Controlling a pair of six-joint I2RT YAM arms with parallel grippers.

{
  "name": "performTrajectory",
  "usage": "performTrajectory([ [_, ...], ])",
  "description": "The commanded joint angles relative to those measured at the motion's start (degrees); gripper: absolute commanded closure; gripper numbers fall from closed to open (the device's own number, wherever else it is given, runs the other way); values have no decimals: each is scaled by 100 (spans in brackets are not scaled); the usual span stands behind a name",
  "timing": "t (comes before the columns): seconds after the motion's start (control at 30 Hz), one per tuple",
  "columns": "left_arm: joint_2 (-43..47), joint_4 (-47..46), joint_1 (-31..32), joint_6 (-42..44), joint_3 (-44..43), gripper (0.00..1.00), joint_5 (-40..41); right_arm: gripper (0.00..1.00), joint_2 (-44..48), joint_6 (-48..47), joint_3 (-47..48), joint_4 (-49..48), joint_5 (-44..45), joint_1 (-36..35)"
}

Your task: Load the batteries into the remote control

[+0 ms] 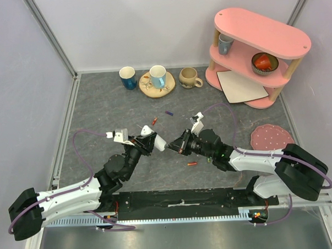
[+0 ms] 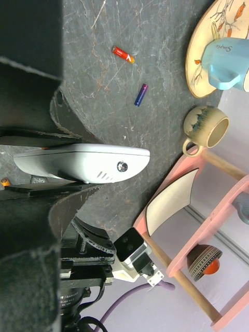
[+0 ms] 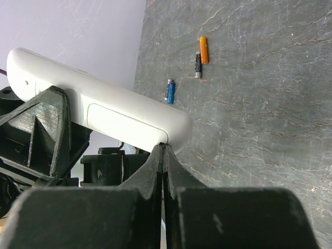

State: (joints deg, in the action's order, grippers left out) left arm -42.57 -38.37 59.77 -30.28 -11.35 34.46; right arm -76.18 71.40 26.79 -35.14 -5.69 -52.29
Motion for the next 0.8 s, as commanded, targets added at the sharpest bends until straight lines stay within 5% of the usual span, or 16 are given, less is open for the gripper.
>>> performTrajectory([
  [0.0,73,-355,140,-30,-121,98,-123,100,-46,-12,257,-274,-63,-18],
  [0.77,-270,576,132,128,-482,98,-308,100,419,-451,476,181,-81,-9],
])
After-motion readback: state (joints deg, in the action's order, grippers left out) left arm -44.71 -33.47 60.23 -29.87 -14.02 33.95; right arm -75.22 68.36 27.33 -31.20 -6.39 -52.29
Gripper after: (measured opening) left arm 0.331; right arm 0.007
